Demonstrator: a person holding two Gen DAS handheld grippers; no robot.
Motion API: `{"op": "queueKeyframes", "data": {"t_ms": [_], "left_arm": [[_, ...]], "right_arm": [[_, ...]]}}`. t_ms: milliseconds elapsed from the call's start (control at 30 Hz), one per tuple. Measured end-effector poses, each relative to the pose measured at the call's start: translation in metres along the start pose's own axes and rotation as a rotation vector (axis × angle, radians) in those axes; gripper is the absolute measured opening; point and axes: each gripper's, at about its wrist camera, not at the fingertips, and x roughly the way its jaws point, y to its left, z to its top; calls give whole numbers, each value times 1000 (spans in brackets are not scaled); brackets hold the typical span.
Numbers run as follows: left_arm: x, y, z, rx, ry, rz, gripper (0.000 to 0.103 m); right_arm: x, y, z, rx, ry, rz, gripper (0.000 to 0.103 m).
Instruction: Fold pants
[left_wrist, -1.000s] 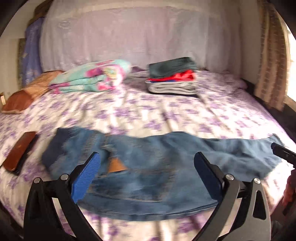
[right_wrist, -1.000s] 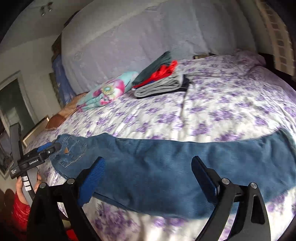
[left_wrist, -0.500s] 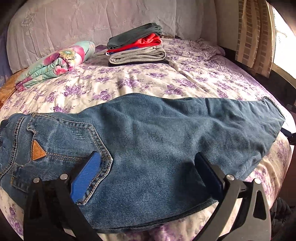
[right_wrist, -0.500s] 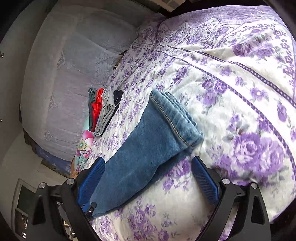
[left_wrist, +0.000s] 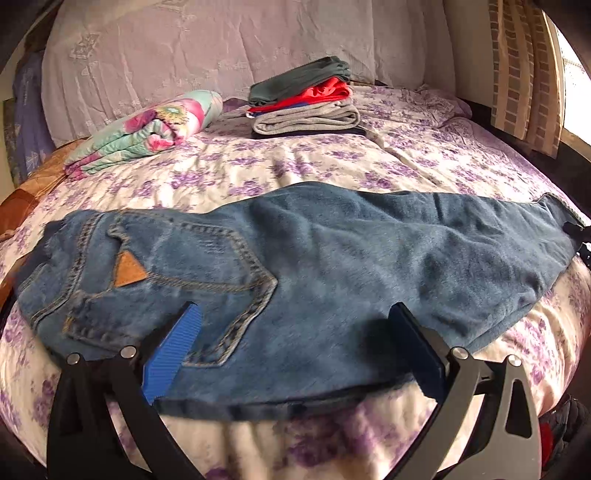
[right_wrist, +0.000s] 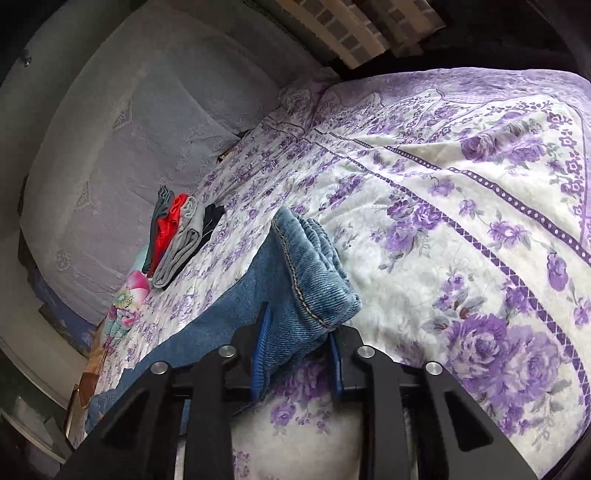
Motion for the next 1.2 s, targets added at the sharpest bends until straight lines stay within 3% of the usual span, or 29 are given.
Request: {"op": "queueKeyframes", "data": {"t_ms": [133, 233, 333, 433, 533, 633, 700, 767, 800, 900, 1000, 1067, 1133, 1200], "left_arm": [[-36, 31, -18, -56, -61, 23, 99], [-54, 57, -32, -108, -68, 127, 99], [-61, 89, -45, -215, -33, 129, 99], [-62, 122, -55, -330, -8, 112, 99], [-70, 143, -54, -397, -14, 97, 99], [-78, 153, -55, -422, -40, 99, 99], [-78, 159, -56, -435, -40, 103, 99], [-74, 164, -58, -458, -28, 93, 99], [-71, 166, -60, -470, -22, 85, 99], [-70, 163, -63, -463, -26, 103, 99], [-68, 156, -60, -426, -22, 115, 99], [-67, 154, -59, -421, -19, 118, 99], [-65, 153, -60, -413, -13, 131, 99], [-63, 152, -61, -402, -5, 142, 99]], "right_arm": [[-15, 42, 14, -98, -76, 24, 20], [-27, 103, 14, -279, -154, 46, 19], [-23, 176, -4, -489, -171, 95, 18], [-6, 245, -42, -711, -138, 142, 17], [24, 293, -104, -946, -39, 161, 17], [59, 306, -178, -1166, 121, 142, 17], [68, 300, -208, -1247, 155, 97, 17], [60, 297, -208, -1254, 138, 98, 18], [56, 297, -205, -1249, 152, 108, 22], [46, 298, -201, -1307, 233, 158, 54], [16, 301, -178, -1226, 194, 279, 57], [4, 306, -149, -1112, 132, 300, 57], [9, 310, -127, -1034, 59, 235, 58], [36, 309, -118, -1013, 46, 104, 62]]}}
